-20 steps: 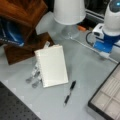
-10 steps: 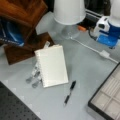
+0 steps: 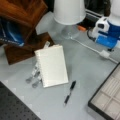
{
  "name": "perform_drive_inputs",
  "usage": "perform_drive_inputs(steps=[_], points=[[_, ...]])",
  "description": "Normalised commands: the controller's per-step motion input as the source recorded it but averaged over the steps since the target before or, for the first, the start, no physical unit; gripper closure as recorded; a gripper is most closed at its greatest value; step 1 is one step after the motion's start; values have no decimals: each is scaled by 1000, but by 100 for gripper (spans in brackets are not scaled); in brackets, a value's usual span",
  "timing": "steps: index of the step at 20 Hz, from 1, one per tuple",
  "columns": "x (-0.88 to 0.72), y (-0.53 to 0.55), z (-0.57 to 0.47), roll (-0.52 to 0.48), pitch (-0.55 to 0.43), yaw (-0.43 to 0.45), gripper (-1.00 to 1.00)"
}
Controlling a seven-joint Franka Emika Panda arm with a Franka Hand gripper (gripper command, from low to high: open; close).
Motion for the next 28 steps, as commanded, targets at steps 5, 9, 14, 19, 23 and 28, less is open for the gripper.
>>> perform_drive_inputs(steps=[5,9,14,19,23,28], points=[[264,-153,257,-10,201,153,-100],[242,-132,234,-70,240,185,-100],[291,-127,266,-94,242,180,-100],[387,-123,369,-107,279,133,-100],[510,-134,413,-141,318,94,-100],[595,-134,417,-139,372,85,-100]])
